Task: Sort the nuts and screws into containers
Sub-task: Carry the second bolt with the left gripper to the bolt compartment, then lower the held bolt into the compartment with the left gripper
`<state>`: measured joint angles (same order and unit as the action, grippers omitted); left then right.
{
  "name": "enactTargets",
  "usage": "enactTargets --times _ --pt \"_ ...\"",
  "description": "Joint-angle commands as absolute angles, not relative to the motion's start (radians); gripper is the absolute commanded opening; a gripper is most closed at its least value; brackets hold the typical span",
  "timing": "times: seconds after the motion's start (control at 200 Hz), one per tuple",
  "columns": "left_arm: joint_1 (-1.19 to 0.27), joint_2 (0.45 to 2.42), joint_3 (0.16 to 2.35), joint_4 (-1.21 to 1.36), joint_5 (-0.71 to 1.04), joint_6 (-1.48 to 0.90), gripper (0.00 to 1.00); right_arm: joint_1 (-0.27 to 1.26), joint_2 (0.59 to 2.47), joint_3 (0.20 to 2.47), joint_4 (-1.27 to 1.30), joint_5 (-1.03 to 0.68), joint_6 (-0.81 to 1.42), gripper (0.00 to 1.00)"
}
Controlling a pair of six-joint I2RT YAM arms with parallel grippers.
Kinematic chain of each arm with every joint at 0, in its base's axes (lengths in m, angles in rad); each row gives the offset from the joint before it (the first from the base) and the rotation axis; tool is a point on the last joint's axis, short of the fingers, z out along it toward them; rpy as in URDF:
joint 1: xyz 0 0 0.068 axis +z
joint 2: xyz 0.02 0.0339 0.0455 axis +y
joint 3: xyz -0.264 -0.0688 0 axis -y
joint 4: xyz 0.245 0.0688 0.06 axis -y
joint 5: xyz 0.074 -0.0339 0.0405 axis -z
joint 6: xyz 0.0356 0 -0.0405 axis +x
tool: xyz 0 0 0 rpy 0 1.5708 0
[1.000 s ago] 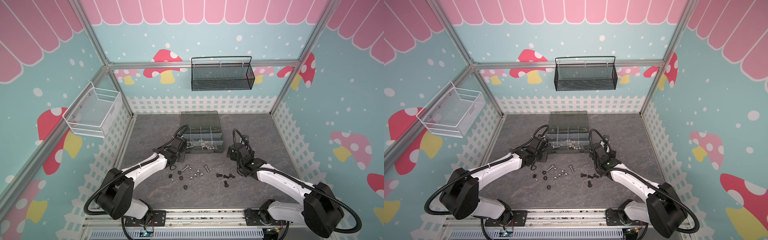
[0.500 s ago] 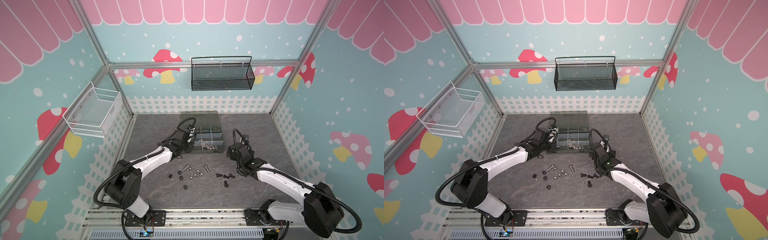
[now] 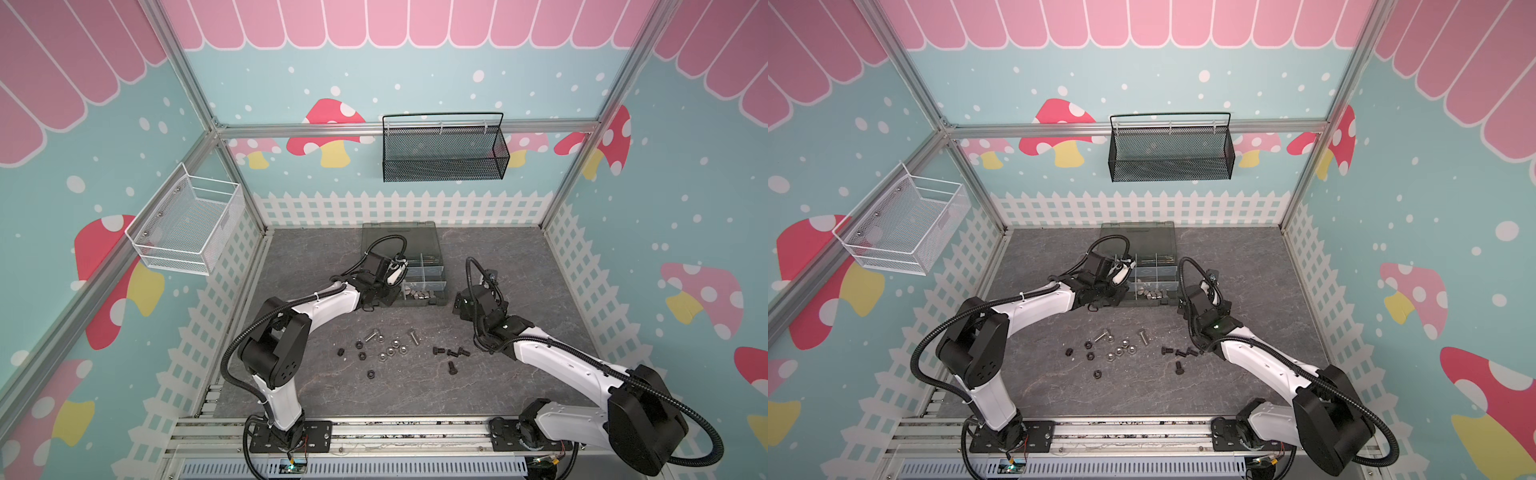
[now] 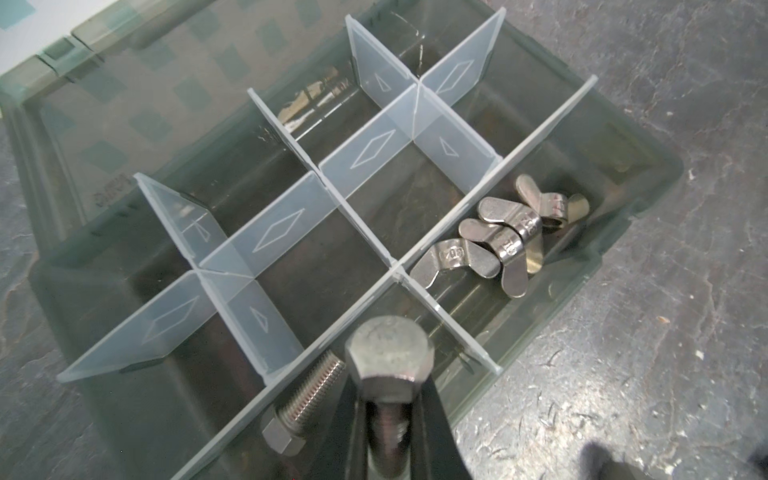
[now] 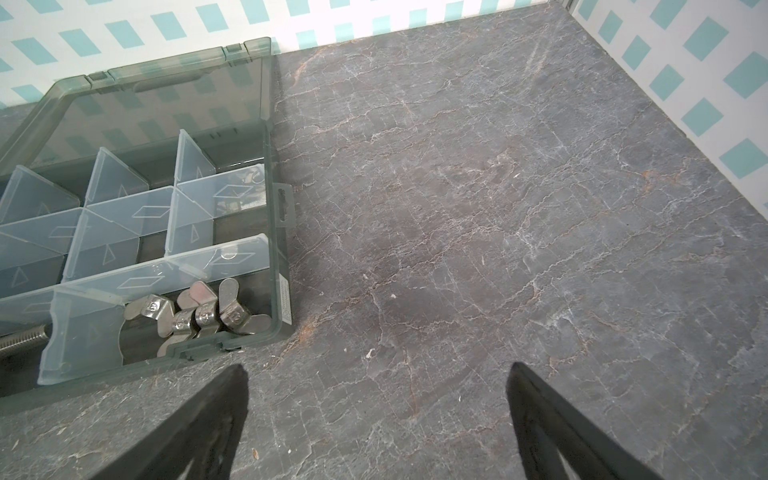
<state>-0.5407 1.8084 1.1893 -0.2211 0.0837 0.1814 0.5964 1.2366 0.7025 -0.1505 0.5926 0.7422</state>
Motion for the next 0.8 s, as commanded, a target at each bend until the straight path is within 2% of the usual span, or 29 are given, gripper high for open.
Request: enactTargets --times 0.0,0.55,0.7,0.795 --pt "-0.543 1.822 1.223 -0.244 0.115 0.226 0.04 0.594 1.221 0.719 -0.174 0.603 0.765 0.98" --pt "-0.541 1.853 1.243 -0.278 0.104 0.235 0.15 0.594 1.227 0.724 -0.172 0.597 0.764 0.98" --pt "-0.541 1.852 1.241 -0.283 0.11 0.234 0.2 0.593 1.227 0.728 -0.172 0.598 0.764 0.98" --pt "-0.541 1.846 1.238 -0.286 0.12 0.237 0.26 0.592 1.231 0.733 -0.173 0.598 0.761 0.98"
